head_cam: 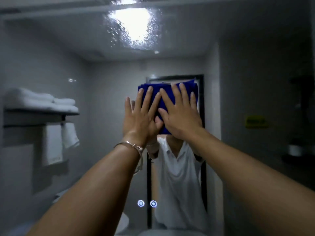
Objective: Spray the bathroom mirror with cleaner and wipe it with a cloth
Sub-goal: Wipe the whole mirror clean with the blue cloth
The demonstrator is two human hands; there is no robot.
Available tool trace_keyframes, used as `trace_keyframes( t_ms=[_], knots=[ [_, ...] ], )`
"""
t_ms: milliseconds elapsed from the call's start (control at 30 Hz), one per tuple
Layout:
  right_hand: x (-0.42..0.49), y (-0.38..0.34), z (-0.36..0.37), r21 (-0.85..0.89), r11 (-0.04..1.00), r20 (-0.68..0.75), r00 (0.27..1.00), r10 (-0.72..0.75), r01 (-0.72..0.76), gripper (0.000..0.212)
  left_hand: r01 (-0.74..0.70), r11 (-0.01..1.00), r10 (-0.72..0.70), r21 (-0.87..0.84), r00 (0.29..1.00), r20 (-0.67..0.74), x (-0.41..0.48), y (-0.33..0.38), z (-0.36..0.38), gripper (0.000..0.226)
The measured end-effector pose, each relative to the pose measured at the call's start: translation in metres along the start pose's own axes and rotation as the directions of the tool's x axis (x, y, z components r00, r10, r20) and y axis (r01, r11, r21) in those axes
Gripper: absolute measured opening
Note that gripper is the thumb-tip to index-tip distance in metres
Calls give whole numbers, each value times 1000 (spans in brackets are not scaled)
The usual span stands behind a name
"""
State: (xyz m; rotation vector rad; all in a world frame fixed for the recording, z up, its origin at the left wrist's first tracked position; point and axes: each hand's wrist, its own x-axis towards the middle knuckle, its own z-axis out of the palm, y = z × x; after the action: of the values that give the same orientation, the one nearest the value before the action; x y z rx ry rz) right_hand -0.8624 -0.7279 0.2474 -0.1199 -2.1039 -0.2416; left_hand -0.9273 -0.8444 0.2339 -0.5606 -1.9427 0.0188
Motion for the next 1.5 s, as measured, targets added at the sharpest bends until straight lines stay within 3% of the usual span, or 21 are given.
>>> trace_keyframes(
  t_ms=[333,500,667,767,1233,1500],
  knots=[
    [52,-169,45,10,994,54,993,-109,109,62,36,999,-37,24,998,49,-41,-179,44,69],
    [92,-265,72,20,994,-19,994,-109,109,66,47,997,-46,-56,999,11,-47,-282,70,69],
    [143,-337,80,16,987,-74,985,-158,160,62,91,996,-90,-17,994,62,-38,-370,73,72],
    [164,-350,79,-20,986,-124,978,-165,164,62,90,996,-90,-13,995,34,-23,-394,73,61],
    [307,-386,42,-95,981,-322,927,-193,171,57,82,997,-81,3,987,-141,93,-501,47,65],
    [379,-393,6,-93,989,-337,931,-138,113,59,53,999,-53,-1,984,-173,163,-539,13,65]
  ],
)
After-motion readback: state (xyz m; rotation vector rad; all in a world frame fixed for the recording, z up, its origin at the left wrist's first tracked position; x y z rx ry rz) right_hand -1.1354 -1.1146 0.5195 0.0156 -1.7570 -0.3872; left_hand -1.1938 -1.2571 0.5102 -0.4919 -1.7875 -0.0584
